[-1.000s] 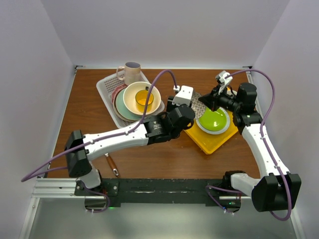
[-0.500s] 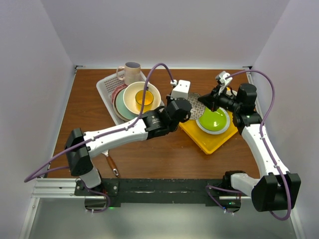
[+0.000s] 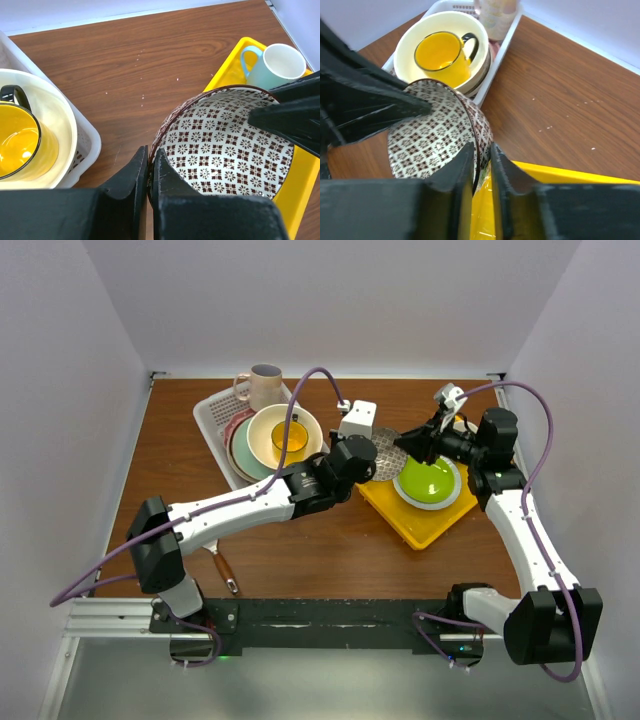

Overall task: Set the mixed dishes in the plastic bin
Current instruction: Pick up the bowl from the center of the board, then place the bowl in the plastic bin.

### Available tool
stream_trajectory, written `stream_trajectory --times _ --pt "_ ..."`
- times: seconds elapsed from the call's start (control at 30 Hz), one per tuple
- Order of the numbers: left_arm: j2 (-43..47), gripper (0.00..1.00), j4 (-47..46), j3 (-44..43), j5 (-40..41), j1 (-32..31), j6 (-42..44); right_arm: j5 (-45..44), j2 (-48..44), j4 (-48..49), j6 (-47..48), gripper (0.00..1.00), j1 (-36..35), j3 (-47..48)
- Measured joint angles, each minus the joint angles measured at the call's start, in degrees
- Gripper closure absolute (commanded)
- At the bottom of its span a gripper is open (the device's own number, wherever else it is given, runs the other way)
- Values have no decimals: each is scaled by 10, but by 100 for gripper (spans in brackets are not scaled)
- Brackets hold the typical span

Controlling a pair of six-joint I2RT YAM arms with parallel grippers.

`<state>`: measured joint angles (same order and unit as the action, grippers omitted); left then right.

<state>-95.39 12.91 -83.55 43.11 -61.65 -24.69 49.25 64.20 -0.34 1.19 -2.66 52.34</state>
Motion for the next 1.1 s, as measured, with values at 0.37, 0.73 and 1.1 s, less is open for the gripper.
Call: stream_trajectory --times 0.37,0.73,1.1 --pt "78 100 -18 109 -43 60 32 123 -17 30 -19 30 0 -2" --pt "186 100 -46 152 -153 131 26 135 -17 13 12 18 0 -2" --pt "243 100 -25 160 -211 240 28 133 -17 5 30 16 0 -2"
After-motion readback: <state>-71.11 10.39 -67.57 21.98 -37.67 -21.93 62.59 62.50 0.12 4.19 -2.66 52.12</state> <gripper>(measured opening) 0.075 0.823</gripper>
